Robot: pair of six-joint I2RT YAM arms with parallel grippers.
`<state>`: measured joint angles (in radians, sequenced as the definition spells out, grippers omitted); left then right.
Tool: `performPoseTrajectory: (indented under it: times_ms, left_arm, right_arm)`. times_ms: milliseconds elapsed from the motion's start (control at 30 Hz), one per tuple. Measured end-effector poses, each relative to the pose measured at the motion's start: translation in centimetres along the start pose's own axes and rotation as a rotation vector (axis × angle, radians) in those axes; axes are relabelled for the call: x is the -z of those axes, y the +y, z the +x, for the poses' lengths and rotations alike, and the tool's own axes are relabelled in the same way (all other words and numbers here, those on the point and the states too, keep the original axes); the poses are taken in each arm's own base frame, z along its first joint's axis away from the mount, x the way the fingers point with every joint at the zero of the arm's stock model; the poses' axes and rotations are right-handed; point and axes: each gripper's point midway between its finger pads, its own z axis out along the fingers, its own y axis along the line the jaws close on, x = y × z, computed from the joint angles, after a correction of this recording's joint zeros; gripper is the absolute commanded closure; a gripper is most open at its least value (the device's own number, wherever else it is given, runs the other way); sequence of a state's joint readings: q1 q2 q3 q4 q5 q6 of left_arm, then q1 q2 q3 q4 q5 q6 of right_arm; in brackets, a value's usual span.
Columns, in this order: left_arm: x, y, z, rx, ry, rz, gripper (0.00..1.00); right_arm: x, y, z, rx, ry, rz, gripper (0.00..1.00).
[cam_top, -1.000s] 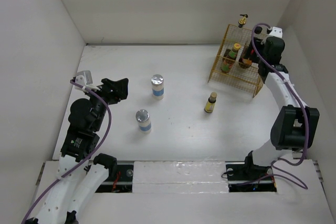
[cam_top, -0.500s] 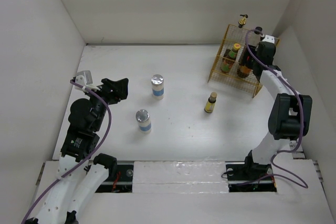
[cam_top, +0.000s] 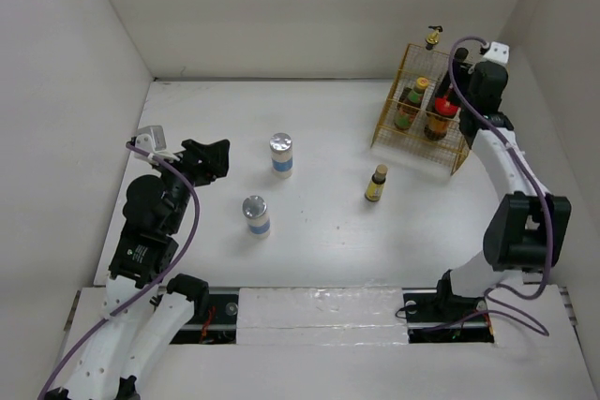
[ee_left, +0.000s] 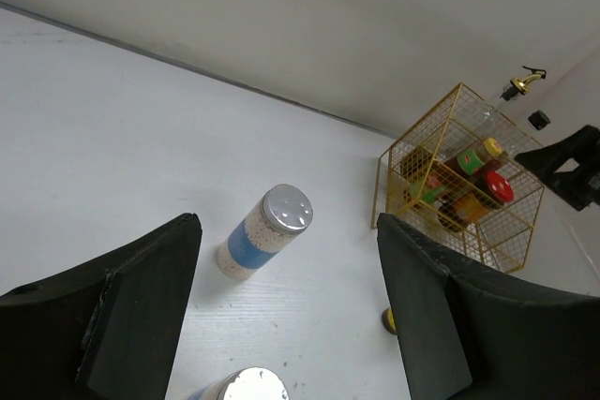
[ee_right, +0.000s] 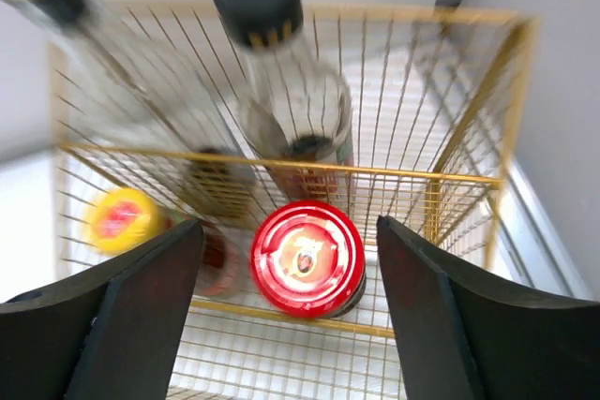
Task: Organize the condiment bottles
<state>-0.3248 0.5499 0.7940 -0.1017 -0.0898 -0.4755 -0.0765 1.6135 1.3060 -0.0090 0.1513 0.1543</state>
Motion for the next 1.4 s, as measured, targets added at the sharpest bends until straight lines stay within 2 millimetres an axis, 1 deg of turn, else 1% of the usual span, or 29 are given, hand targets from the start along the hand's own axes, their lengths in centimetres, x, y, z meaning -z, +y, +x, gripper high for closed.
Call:
performPoseTrajectory:
  times_ms: [67,100,133,167,200,233,300,333,367,400,433,467,500,533,567,600,667,733,767,833,933,1067,1100,1167,1200,1233,1267,1333,1400]
  left_arm:
    - [-0.1,0.0,0.1,0.0,0.004,-0.003,0.28]
    - [-0.1,0.1,0.2,-0.001,0.006,-0.004,0.28]
    - [-0.2,0.1,0.2,-0.001,0.006,-0.005,0.28]
    - [-0.2,0.1,0.2,-0.001,0.006,-0.005,0.28]
    - [-0.2,0.1,0.2,-0.001,0.005,-0.005,0.28]
    - [-0.2,0.1,0.2,-0.001,0.005,-0.005,0.28]
    - [-0.2,0.1,0.1,-0.001,0.005,-0.007,0.3]
    - [-0.2,0.2,0.1,0.0,0.002,-0.01,0.31]
    - [-0.2,0.3,0.1,0.0,0.0,-0.014,0.31]
    - [-0.2,0.3,0.0,0.0,-0.002,-0.018,0.31]
    - [-0.2,0.3,0.0,0.0,-0.003,-0.019,0.32]
    - [-0.2,0.4,0.0,0.0,-0.004,-0.021,0.32]
    - [-0.2,0.4,-0.1,0.001,-0.006,-0.022,0.32]
    - [-0.1,0.4,-0.1,0.001,-0.008,-0.022,0.32]
    - [-0.1,0.4,-0.2,0.001,-0.01,-0.022,0.32]
    - [-0.1,0.4,-0.2,0.002,-0.012,-0.022,0.32]
    - [0.0,0.3,-0.2,0.002,-0.013,-0.02,0.32]
    - [0.0,0.4,-0.2,0.002,-0.013,-0.021,0.32]
    - [0.0,0.3,-0.2,0.002,-0.013,-0.02,0.32]
    - [0.0,0.3,-0.3,0.002,-0.014,-0.019,0.32]
    - [0.1,0.3,-0.3,0.002,-0.016,-0.019,0.32]
    - [0.2,0.3,-0.4,0.003,-0.02,-0.015,0.32]
    - [0.2,0.2,-0.5,0.003,-0.021,-0.014,0.32]
    - [0.3,0.2,-0.6,0.004,-0.025,-0.012,0.32]
    - [0.3,0.2,-0.6,0.004,-0.026,-0.011,0.32]
    - [0.4,0.2,-0.6,0.005,-0.028,-0.011,0.32]
    - [0.4,0.1,-0.6,0.005,-0.027,-0.01,0.32]
    - [0.4,0.2,-0.6,0.005,-0.028,-0.011,0.32]
    - [0.4,0.2,-0.6,0.005,-0.028,-0.011,0.32]
  right_arm:
    - [2.3,0.3,-2.9,-0.01,-0.076,-0.012,0.37]
    - [3.8,0.9,-4.3,-0.016,-0.12,-0.028,0.55]
    - [5.3,1.6,-5.7,-0.023,-0.169,-0.053,0.66]
    - [6.8,2.7,-6.7,-0.026,-0.212,-0.086,0.74]
    - [8.4,4.3,-7.6,-0.029,-0.253,-0.136,0.78]
    - [9.9,6.3,-8.0,-0.026,-0.281,-0.198,0.78]
    - [12.3,11.4,-7.9,-0.006,-0.303,-0.345,0.78]
    - [13.2,14.2,-7.2,0.011,-0.297,-0.419,0.69]
    - [14.2,17.1,-6.1,0.033,-0.28,-0.497,0.6]
    - [15.0,20.0,-4.4,0.059,-0.247,-0.577,0.5]
    - [15.7,22.8,-2.4,0.091,-0.21,-0.656,0.29]
    - [16.5,25.4,-0.1,0.127,-0.164,-0.731,0.22]
    - [17.0,28.1,3.3,0.183,-0.099,-0.807,0.12]
    - [17.3,29.1,4.8,0.2,-0.067,-0.836,0.12]
    - [17.6,30.6,7.4,0.238,-0.015,-0.875,0.04]
    - [17.9,31.7,9.7,0.267,0.036,-0.905,0.0]
    - [18.3,33.1,13.7,0.332,0.124,-0.95,0.0]
    - [18.5,34.1,16.2,0.379,0.186,-0.972,0.0]
    - [18.4,34.6,16.9,0.396,0.202,-0.978,0.0]
    - [18.1,35.6,17.7,0.418,0.217,-0.981,0.0]
    - [17.6,37.3,17.8,0.437,0.211,-0.985,0.0]
    - [17.1,39.1,18.3,0.454,0.206,-0.999,0.0]
    - [16.9,39.6,18.5,0.458,0.207,-1.003,0.02]
    - [16.4,40.3,19.0,0.464,0.209,-1.004,0.12]
    - [16.1,40.5,19.4,0.468,0.212,-1.005,0.2]
    - [15.9,40.6,19.9,0.47,0.218,-1.006,0.34]
    - [15.8,40.7,20.2,0.469,0.225,-1.007,0.54]
    - [15.7,40.9,20.3,0.459,0.225,-1.009,0.63]
    - [15.7,40.9,20.2,0.458,0.222,-1.005,0.64]
